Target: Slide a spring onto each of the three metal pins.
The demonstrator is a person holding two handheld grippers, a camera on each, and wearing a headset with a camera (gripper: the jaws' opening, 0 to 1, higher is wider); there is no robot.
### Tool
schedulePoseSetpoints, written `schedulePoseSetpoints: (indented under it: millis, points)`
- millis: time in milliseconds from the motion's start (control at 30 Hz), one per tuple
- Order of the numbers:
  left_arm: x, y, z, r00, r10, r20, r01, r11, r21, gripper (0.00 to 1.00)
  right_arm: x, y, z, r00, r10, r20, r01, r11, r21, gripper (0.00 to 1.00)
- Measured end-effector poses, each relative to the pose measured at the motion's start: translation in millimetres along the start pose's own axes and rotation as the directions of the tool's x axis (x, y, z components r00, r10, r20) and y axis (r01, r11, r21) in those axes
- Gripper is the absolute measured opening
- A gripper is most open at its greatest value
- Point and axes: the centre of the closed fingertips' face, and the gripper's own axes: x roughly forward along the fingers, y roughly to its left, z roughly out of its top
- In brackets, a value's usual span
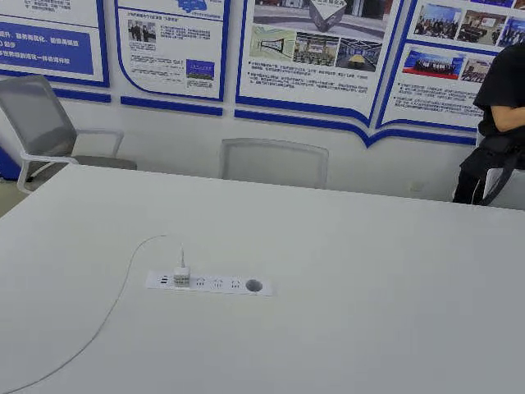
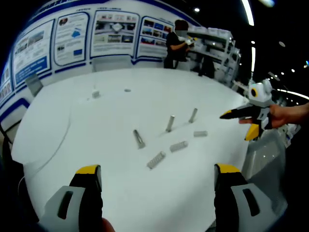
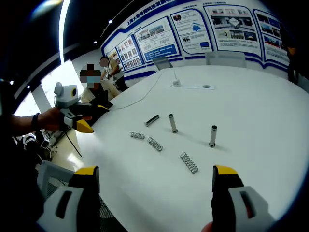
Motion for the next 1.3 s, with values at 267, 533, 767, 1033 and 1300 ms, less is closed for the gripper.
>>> schedulePoseSetpoints:
  millis: [267,533,767,1033,1300]
  points:
    - [8.3,-1.9,-0.3,0.9998,-0.013,-0.012,0.013,1.000,-0.001,0.98,0.9,1.4,-1.8,1.0000,0.005,-0.003,-0.005,1.000,0.002,0.99]
    - [20.1,1.2,-2.8,0.9997,-0.018,-0.018,0.017,1.000,-0.017,0.98,3.6,3.5,-6.5,0.9998,0.013,-0.012,-0.013,1.000,0.010,0.98]
    - [32.4,6.2,-2.4,0.9996,-0.020,-0.019,0.019,0.999,-0.039,0.97,4.2,6.6,-11.4,0.9995,0.018,-0.026,-0.018,1.000,0.008,0.98]
    - [43.6,10.4,-0.2,0.9993,-0.024,-0.028,0.022,0.999,-0.039,0.97,3.4,4.5,-10.2,0.9997,0.015,-0.020,-0.014,1.000,0.010,0.98]
    - [56.1,12.0,1.1,0.9983,-0.034,-0.047,0.033,0.999,-0.015,0.96,2.8,3.2,-13.0,0.9997,0.012,-0.022,-0.012,1.000,0.025,0.98]
